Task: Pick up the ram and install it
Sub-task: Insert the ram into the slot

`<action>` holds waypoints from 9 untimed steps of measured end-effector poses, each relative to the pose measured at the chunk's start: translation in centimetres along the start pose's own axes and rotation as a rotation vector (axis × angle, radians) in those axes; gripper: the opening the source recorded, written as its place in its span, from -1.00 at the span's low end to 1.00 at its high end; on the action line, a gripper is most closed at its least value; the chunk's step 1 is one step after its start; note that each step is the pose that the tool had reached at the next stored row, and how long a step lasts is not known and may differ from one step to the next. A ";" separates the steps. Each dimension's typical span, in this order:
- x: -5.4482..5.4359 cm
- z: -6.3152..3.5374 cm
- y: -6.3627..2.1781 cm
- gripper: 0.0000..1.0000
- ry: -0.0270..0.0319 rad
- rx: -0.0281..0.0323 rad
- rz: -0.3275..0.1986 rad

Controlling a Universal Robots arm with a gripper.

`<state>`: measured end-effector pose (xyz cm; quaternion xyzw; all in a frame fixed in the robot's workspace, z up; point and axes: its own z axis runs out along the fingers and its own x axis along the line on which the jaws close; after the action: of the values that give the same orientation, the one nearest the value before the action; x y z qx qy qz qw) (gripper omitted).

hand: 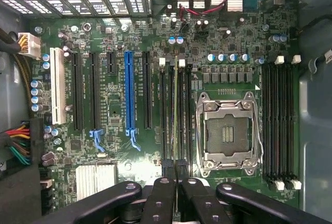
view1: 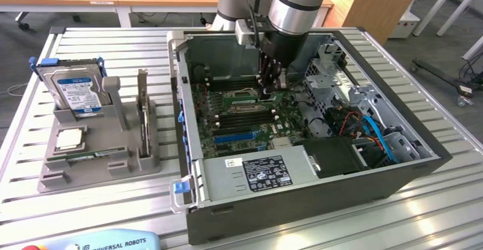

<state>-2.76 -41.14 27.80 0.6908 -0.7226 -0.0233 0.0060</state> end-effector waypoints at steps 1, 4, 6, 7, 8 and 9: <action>0.0 0.00 0.00 -0.76 0.0000 0.0000 0.000; 0.0 0.01 0.00 -0.76 -0.0002 0.0000 0.000; 0.0 0.04 0.00 -0.76 -0.0003 0.0001 0.000; 0.0 0.10 -0.01 -0.76 -0.0007 0.0002 0.000; 0.0 0.15 -0.01 -0.76 -0.0004 0.0002 0.000; 0.0 0.21 -0.01 -0.76 -0.0002 0.0001 0.000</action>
<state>-2.76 -41.14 27.59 0.6908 -0.7226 -0.0234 0.0059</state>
